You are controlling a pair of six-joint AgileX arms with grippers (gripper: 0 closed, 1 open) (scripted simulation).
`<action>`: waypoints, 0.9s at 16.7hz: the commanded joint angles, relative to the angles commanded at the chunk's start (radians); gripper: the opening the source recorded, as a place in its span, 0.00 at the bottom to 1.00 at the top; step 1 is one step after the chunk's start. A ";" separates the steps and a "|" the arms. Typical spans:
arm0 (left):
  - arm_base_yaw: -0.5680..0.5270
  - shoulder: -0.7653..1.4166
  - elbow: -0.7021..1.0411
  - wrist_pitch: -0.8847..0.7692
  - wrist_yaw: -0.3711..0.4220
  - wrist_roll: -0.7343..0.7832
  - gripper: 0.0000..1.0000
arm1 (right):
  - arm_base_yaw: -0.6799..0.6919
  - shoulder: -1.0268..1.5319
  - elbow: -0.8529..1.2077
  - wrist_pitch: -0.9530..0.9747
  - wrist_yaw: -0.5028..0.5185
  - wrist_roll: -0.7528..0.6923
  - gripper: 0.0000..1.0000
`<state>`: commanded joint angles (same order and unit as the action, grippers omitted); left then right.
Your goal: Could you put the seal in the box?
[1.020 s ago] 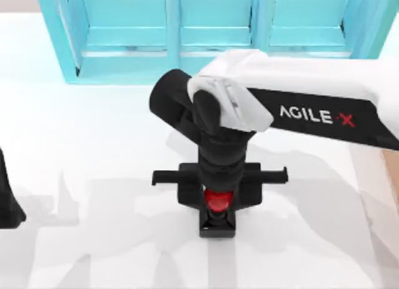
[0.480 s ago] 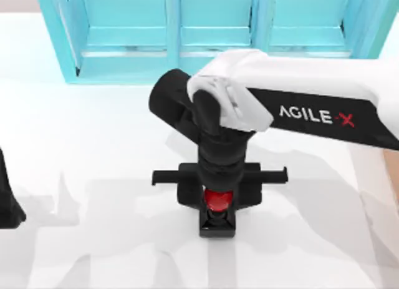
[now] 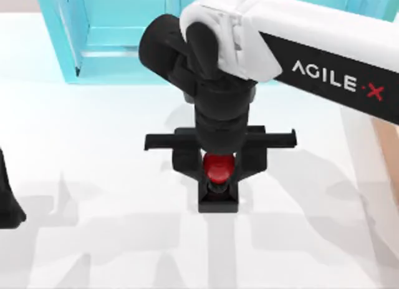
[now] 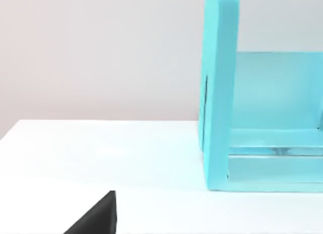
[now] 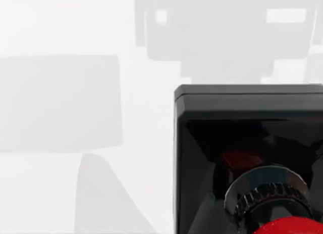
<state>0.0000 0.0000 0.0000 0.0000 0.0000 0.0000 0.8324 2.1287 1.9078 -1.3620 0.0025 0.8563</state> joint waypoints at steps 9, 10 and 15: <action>0.000 0.000 0.000 0.000 0.000 0.000 1.00 | -0.012 -0.014 0.057 -0.060 -0.001 -0.015 0.00; 0.000 0.000 0.000 0.000 0.000 0.000 1.00 | -0.033 -0.020 0.055 -0.061 -0.001 -0.035 0.00; 0.000 0.000 0.000 0.000 0.000 0.000 1.00 | -0.274 -0.088 0.009 -0.073 -0.004 -0.287 0.00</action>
<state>0.0000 0.0000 0.0000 0.0000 0.0000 0.0000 0.5586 2.0411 1.9170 -1.4348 -0.0012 0.5690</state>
